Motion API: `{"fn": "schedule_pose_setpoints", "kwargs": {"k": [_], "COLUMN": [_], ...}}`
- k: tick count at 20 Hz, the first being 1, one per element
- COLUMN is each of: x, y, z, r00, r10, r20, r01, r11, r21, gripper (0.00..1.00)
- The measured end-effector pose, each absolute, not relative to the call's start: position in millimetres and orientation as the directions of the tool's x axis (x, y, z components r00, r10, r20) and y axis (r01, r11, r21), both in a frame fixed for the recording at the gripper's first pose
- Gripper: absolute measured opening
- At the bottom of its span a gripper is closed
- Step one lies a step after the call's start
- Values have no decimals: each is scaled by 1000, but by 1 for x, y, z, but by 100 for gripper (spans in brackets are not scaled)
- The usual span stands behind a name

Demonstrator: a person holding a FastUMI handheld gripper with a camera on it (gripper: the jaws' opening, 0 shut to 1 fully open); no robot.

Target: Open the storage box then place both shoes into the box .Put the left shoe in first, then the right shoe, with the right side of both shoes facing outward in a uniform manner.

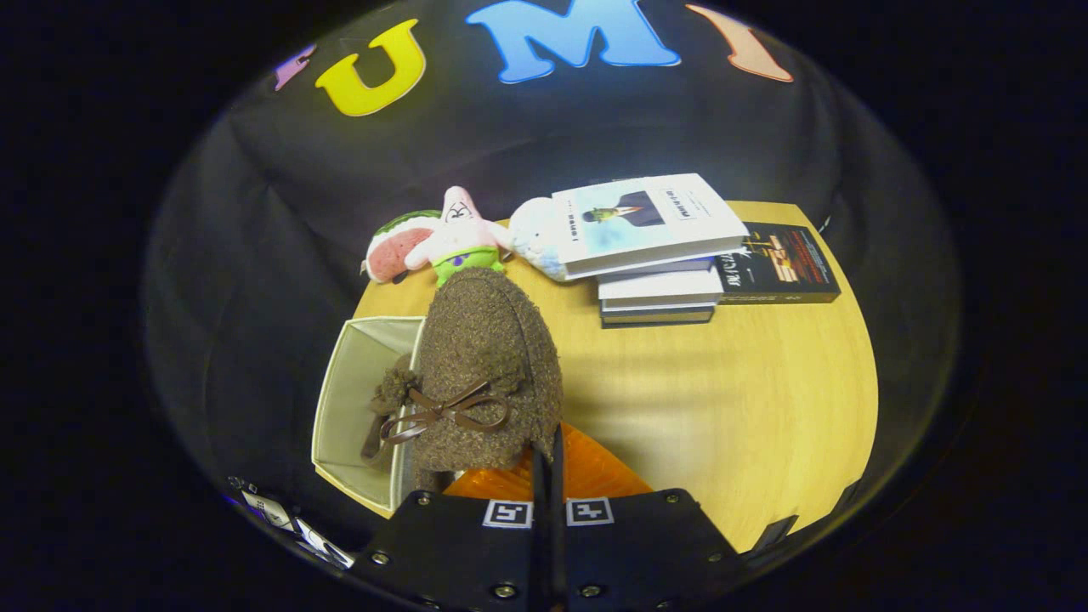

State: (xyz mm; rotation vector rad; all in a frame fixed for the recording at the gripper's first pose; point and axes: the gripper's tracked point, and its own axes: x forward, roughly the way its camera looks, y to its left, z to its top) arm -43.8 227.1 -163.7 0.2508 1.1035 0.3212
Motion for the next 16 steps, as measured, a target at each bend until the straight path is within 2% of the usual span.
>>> {"fn": "schedule_pose_setpoints", "kwargs": {"k": [7, 12, 16], "x": [-40, -38, -30], "y": [310, 357, 383], "z": [-156, -169, -187], "r00": [364, 313, 299], "r10": [449, 457, 413], "r20": [-816, -833, -860], "r01": [-206, -192, -119], "r11": [893, 889, 911], "r21": [400, 416, 396], "gripper": [0, 0, 0]}}
